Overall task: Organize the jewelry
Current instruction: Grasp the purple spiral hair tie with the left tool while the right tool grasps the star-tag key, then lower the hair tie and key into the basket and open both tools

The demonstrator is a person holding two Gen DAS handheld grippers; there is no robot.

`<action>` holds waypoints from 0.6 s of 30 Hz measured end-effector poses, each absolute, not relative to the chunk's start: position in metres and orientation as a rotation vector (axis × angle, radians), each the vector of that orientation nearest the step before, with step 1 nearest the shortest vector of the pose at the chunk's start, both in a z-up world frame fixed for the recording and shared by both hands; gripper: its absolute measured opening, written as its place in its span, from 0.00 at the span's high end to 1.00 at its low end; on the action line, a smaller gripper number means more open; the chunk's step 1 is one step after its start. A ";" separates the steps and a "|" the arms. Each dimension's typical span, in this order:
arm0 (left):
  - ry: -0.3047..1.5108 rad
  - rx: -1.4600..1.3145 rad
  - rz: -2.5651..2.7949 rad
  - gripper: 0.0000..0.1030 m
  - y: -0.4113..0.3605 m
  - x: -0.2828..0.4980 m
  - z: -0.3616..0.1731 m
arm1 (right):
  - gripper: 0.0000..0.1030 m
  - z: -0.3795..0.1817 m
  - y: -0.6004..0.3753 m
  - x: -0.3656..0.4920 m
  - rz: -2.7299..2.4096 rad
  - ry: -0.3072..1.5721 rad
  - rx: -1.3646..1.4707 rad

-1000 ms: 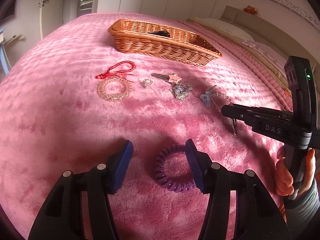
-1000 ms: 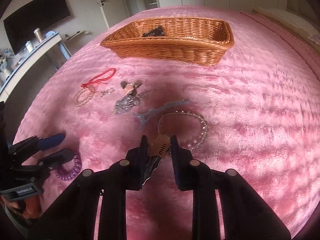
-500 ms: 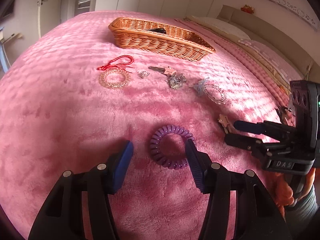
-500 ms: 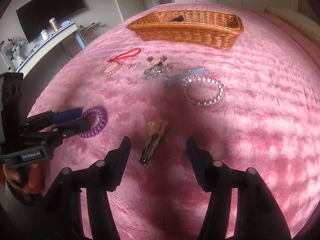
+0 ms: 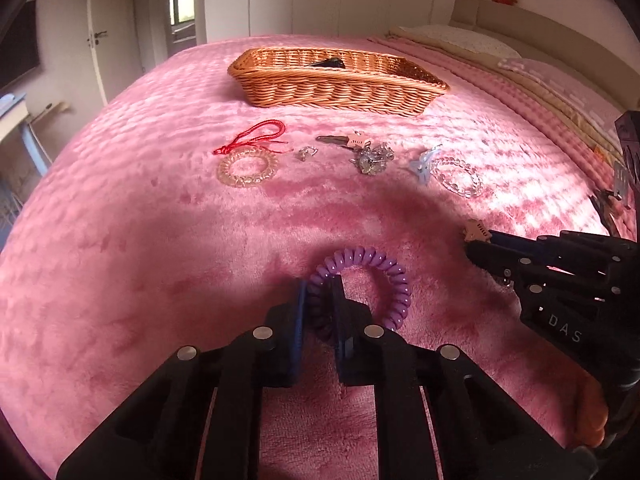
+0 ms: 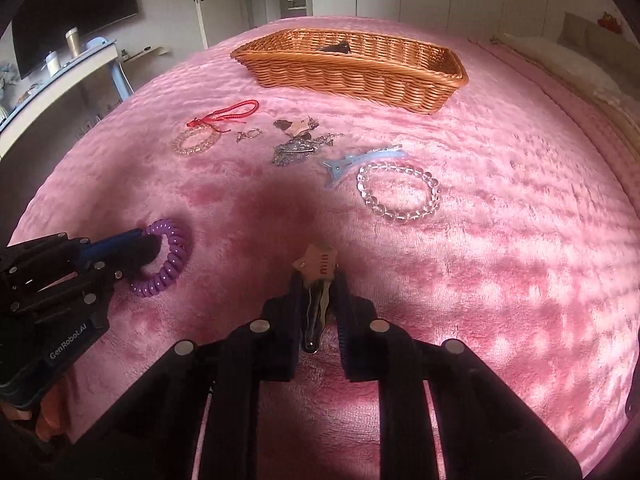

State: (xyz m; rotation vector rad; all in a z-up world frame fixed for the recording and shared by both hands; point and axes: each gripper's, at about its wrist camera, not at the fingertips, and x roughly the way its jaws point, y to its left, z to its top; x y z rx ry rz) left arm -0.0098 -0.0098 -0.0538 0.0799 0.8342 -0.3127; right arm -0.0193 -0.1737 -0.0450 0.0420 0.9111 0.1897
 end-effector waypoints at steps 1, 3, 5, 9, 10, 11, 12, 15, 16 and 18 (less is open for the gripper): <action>0.829 0.071 -0.315 0.91 -0.008 -0.010 -0.052 | 0.87 -0.042 -0.175 -0.020 0.195 0.906 0.048; 0.817 0.037 -0.328 0.91 -0.004 -0.010 -0.047 | 0.87 -0.035 -0.177 -0.020 0.202 0.890 0.054; 0.791 0.003 -0.338 0.91 -0.002 -0.010 -0.037 | 0.87 -0.025 -0.179 -0.020 0.210 0.873 0.064; 0.731 -0.017 -0.350 0.91 -0.003 -0.001 -0.009 | 0.87 0.002 -0.188 -0.011 0.221 0.822 0.069; 0.717 -0.019 -0.357 0.91 -0.004 0.005 -0.002 | 0.87 0.010 -0.191 -0.006 0.222 0.806 0.069; 0.701 -0.016 -0.360 0.91 -0.006 0.012 0.007 | 0.87 0.019 -0.195 0.000 0.221 0.788 0.069; 0.687 -0.011 -0.359 0.91 -0.008 0.019 0.015 | 0.87 0.026 -0.199 0.007 0.219 0.773 0.071; 0.635 0.010 -0.358 0.91 -0.016 0.047 0.038 | 0.87 0.048 -0.213 0.037 0.208 0.730 0.080; 0.623 0.012 -0.356 0.91 -0.019 0.058 0.045 | 0.87 0.054 -0.216 0.050 0.198 0.719 0.077; 0.610 0.004 -0.367 0.91 -0.024 0.086 0.057 | 0.87 0.062 -0.223 0.078 0.188 0.713 0.082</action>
